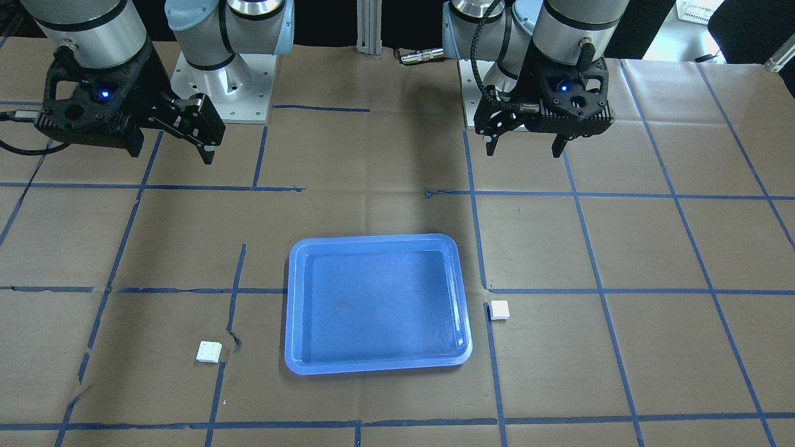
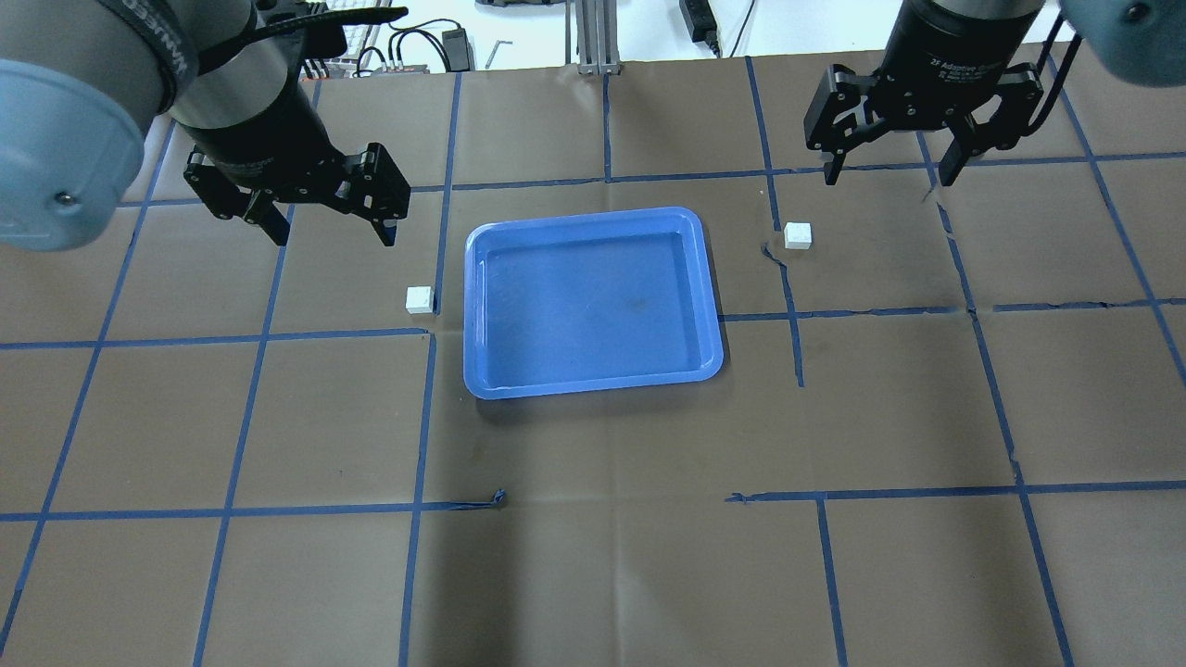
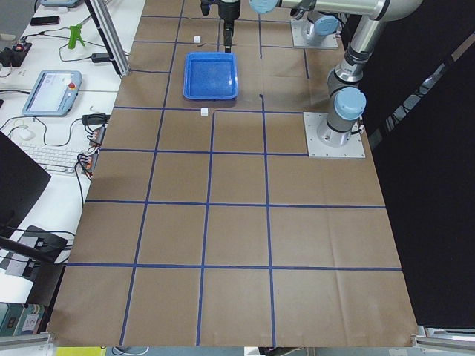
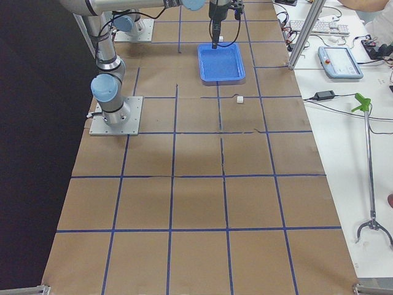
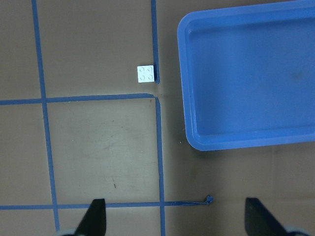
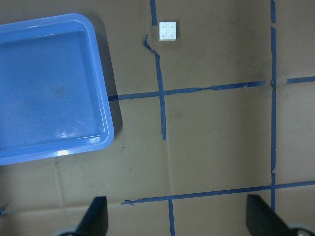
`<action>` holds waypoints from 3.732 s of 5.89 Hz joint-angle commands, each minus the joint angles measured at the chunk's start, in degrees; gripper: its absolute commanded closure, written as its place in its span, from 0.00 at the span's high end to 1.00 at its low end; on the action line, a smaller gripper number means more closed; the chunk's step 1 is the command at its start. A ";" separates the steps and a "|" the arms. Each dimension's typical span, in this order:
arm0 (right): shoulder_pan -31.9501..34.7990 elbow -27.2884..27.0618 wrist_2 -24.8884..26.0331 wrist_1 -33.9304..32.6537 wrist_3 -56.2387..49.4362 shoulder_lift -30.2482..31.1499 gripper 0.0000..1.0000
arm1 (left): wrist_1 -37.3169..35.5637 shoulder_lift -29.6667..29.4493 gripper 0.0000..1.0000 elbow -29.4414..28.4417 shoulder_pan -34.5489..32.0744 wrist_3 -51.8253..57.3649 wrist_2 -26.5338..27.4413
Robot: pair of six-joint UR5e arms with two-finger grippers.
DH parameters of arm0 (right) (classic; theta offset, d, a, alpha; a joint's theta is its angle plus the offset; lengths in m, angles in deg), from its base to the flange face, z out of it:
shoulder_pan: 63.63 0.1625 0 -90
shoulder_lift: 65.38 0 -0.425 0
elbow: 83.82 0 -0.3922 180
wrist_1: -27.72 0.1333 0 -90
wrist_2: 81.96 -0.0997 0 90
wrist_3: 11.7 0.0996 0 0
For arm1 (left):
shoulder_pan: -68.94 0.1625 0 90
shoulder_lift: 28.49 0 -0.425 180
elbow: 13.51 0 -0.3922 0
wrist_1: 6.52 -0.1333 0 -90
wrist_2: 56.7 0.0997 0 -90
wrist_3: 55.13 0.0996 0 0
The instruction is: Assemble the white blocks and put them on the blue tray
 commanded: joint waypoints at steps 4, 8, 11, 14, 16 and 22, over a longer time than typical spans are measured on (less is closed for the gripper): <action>-0.73 0.15 0.03 -0.43 -36.42 -0.72 1.00 | 0.04 -0.35 1.00 0.32 0.33 0.46 -0.26; -4.67 1.99 -0.24 -7.91 -85.47 -6.42 1.00 | -7.14 -9.39 1.00 0.68 0.59 0.46 -0.17; -8.62 10.07 -10.06 -7.73 -101.70 -17.21 1.00 | -27.15 -13.19 1.00 12.58 3.74 5.95 -0.27; -16.35 3.61 -22.45 -8.08 -111.56 -21.89 1.00 | -36.58 -21.78 1.00 13.69 5.34 7.94 -0.35; -18.65 -5.60 -30.01 -18.55 -111.69 -23.74 1.00 | -38.80 -25.92 1.00 14.29 5.25 8.11 -0.53; -19.18 -12.59 -37.48 -37.26 -112.66 -32.10 1.00 | -41.53 -28.84 0.80 14.48 5.25 8.29 -0.79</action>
